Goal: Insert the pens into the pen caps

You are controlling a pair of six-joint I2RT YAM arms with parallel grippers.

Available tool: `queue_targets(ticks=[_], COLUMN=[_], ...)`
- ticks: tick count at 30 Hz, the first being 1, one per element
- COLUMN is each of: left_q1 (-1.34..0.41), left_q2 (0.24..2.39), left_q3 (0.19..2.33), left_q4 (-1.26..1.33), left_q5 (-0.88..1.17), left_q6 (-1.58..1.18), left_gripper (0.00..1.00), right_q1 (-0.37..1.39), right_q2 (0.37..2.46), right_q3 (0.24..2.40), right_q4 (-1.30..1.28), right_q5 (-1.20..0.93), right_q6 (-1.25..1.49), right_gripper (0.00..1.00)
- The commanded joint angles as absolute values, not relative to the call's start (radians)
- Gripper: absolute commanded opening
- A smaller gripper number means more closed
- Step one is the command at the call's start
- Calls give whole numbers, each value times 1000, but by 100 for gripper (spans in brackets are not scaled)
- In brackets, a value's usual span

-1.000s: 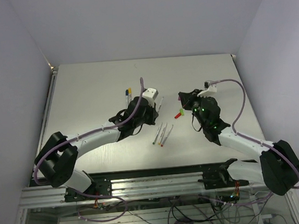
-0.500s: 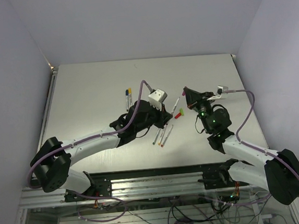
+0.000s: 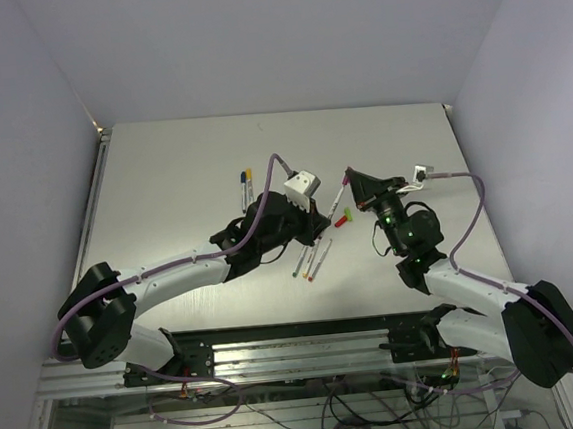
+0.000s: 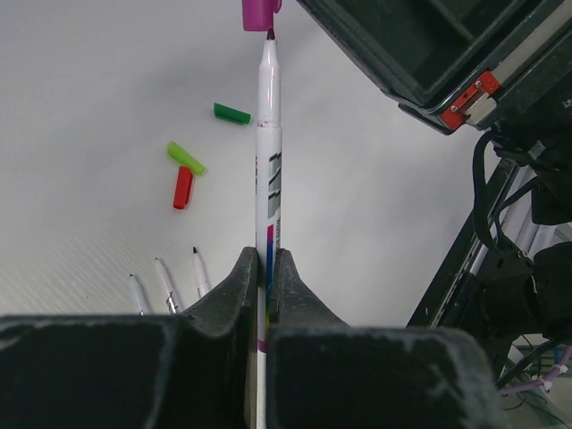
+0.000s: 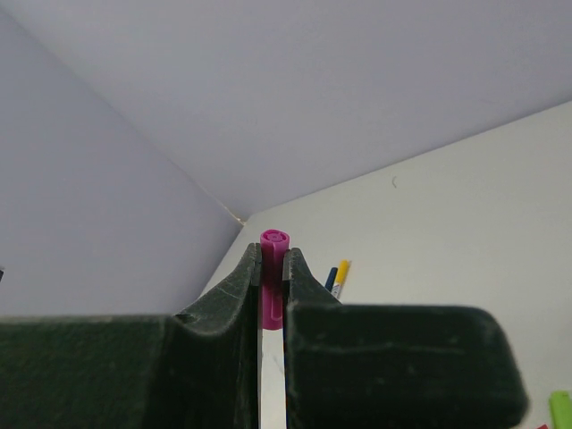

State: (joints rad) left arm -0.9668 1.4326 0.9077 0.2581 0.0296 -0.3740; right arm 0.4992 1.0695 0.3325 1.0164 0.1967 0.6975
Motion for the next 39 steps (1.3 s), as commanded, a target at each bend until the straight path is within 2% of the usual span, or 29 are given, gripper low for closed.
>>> queue_targets(ticks=[1, 39], left_q1=[-971, -972], left_q2=[1412, 1393], left_q3=[897, 887], left_q4=[290, 303], left_q5=[21, 9], left_q6=[-370, -362], left_gripper=[7, 7], right_q1=[498, 498], right_q2=[1085, 1078], right_q3=[318, 314], right_q4=[1074, 1101], right_q5=[166, 152], right_q6=[733, 736], right_gripper=[0, 0])
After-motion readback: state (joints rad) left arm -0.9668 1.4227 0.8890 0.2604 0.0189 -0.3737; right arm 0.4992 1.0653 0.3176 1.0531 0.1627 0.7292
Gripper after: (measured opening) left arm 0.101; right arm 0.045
